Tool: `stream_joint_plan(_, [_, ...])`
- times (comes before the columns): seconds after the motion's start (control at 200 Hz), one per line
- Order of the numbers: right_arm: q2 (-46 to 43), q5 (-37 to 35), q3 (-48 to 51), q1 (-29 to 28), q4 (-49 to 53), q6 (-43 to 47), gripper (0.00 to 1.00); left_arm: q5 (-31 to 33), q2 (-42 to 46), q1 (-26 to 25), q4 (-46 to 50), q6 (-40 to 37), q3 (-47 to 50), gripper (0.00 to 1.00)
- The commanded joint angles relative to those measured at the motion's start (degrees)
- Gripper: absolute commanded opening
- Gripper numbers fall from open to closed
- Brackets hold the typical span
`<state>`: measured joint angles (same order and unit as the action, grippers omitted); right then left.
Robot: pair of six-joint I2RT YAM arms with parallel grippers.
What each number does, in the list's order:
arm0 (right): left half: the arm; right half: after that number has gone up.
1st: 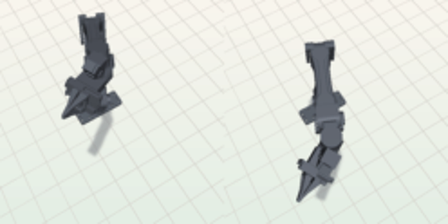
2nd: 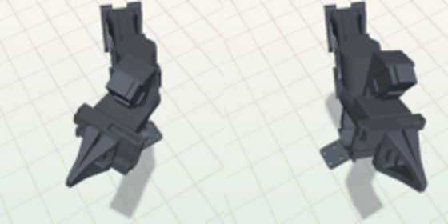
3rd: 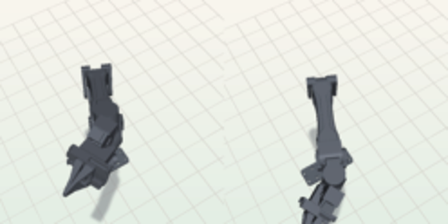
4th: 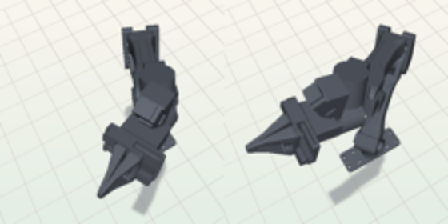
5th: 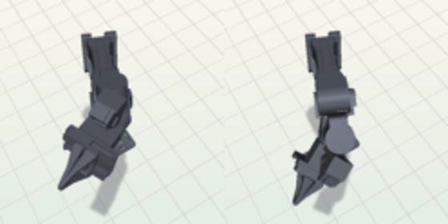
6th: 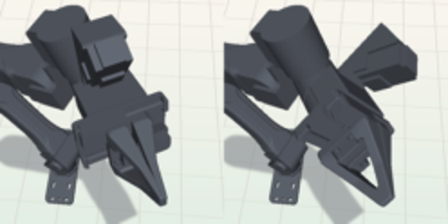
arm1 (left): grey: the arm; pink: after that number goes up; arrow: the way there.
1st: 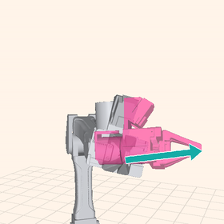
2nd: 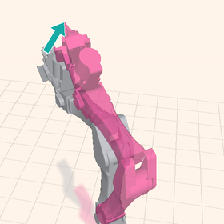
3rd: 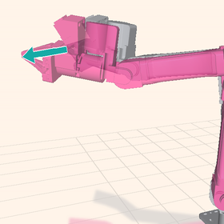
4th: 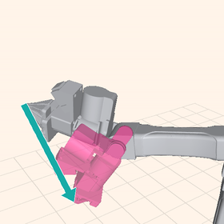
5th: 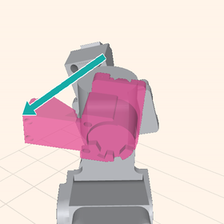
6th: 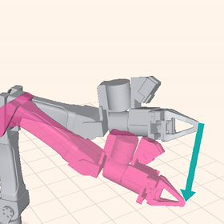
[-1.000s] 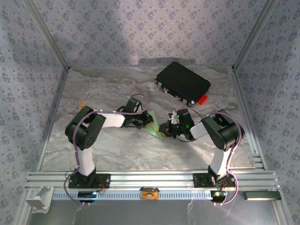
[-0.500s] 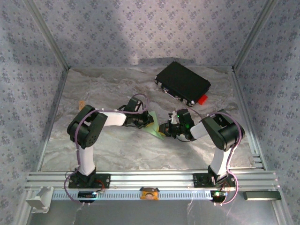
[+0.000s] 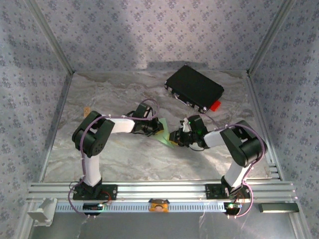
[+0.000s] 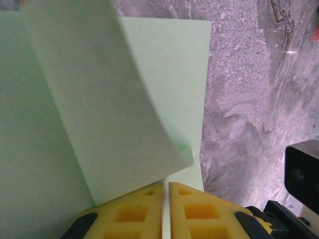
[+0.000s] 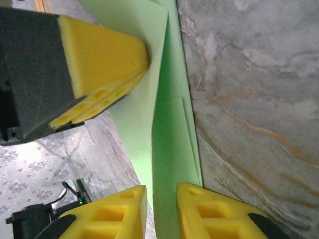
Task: Fold a paper plane with a square sheet of paper (pick it up from the middle)
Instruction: Fourth fold the wing at the center of the table.
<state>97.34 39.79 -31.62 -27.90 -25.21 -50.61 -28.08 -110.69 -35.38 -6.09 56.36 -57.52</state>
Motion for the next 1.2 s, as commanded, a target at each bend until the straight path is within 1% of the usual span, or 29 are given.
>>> stream_joint_plan(0.0, [-2.16,-3.05,0.40,-0.28,9.42,4.12,0.25,0.56,-1.63,0.38,3.27,-1.18,-0.32,0.11])
stream_joint_plan(0.12, [-3.07,-2.97,-0.14,-0.31,13.48,7.16,0.24,0.42,-1.63,0.39,3.19,-1.08,-0.32,0.11])
stream_joint_plan(0.25, [-2.92,-2.70,0.61,-0.58,13.27,7.34,0.24,0.36,-1.67,0.34,3.15,-1.01,-0.48,0.11])
stream_joint_plan(0.33, [-2.84,-2.75,0.77,-0.58,13.25,7.39,0.22,0.39,-1.63,0.34,3.14,-0.98,-0.36,0.11])
stream_joint_plan(0.495, [-2.57,-2.01,0.34,-0.57,13.45,7.64,0.22,0.40,-1.63,0.35,3.03,-0.96,-0.24,0.11])
stream_joint_plan(0.675, [-3.65,-1.75,-1.71,-0.82,13.67,7.80,0.26,0.21,-1.54,0.24,2.93,-0.88,-0.19,0.12])
stream_joint_plan(0.879, [-2.05,-2.09,-4.50,-0.99,15.19,8.85,0.27,-0.05,-1.58,0.09,2.77,-0.90,-0.05,0.11])
stream_joint_plan(1.194, [-1.39,-1.65,-3.85,-1.39,16.27,9.61,0.20,-0.05,-1.32,0.11,2.74,-0.89,0.14,0.12])
